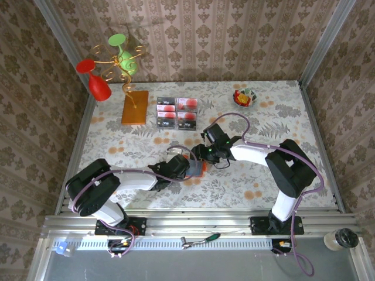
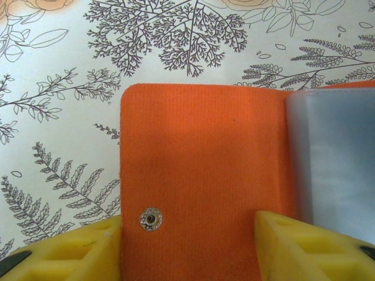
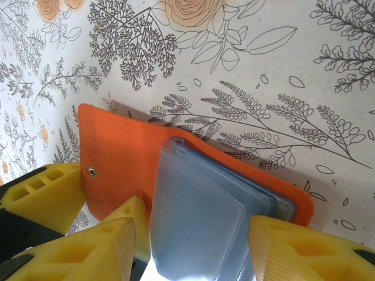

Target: Put the credit cards into the card holder

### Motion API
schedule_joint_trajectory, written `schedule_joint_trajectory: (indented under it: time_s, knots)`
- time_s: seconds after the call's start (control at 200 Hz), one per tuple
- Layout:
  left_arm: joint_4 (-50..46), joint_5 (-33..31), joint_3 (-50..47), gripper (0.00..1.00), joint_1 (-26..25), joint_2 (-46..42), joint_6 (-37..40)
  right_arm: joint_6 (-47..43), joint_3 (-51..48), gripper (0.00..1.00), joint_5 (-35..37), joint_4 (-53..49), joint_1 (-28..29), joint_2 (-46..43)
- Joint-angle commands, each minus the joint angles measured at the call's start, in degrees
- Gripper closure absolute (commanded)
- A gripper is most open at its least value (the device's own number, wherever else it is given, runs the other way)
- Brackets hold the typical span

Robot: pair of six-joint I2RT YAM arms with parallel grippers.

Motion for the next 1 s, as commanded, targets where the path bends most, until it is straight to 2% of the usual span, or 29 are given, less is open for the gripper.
schedule_joint_trajectory:
  time_s: [0.0,0.47,0.995]
  knots:
    - [-2.35,1.16,0.63,0.44,-0.78,1.58,-0.48,0.74,-0.79,0.44,0.67,0.16,-0.25,-0.63]
    - [-2.86,1.11,0.91,0.44,-0.73,-0.22,-0.43,1.36,2.24,0.46,-5.84,2.11,-0.66,3.24]
    - [-6.95,-1.81,0.23,0.33,1.11,-14.62,0.52,3.78,4.76,0.45,-8.59,2.11,1.11,1.17]
